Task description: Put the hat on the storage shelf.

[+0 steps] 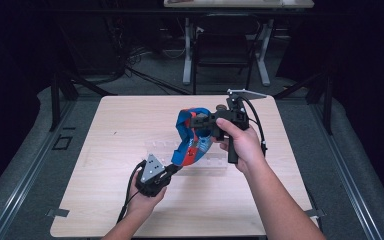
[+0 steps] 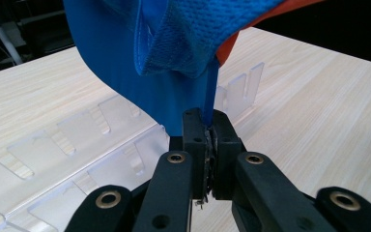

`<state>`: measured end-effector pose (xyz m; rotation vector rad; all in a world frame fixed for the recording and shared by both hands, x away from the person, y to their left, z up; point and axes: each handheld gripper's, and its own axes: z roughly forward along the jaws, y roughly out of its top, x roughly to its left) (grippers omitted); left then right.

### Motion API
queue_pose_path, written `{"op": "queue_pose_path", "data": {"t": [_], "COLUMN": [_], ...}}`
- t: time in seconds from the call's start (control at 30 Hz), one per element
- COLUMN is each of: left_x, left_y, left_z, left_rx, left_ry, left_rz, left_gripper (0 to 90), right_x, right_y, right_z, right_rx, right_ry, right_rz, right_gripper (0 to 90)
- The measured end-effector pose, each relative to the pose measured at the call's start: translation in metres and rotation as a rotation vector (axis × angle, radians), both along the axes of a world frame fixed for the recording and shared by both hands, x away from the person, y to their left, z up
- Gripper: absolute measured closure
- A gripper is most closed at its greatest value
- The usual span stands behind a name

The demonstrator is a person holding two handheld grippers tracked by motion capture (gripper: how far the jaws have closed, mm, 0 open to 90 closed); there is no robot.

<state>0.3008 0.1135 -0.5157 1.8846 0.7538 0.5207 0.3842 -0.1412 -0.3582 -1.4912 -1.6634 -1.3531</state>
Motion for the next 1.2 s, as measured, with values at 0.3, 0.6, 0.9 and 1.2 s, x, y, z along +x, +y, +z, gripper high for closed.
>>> {"op": "queue_pose_path", "data": {"t": [0.3, 0.6, 0.9, 1.2], "left_x": [0.001, -0.003, 0.0, 0.001], "left_y": [0.007, 0.005, 0.007, 0.013], "left_z": [-0.003, -0.005, -0.006, -0.007], "left_rx": [-0.034, -0.01, -0.021, -0.034], "left_ry": [0.007, -0.022, -0.042, -0.037], "left_rz": [0.004, -0.003, -0.032, -0.029], "left_gripper": [88.0, 88.3, 88.4, 88.4], "right_x": [0.002, 0.002, 0.003, 0.002], "right_y": [0.0, -0.003, -0.009, -0.013], "right_z": [-0.003, -0.007, -0.01, -0.01], "right_rx": [-0.007, -0.066, -0.067, -0.047], "right_ry": [0.005, -0.009, -0.009, -0.012], "right_rz": [-0.018, -0.048, -0.071, -0.074], "right_gripper": [80.5, 76.6, 73.0, 68.6]}}
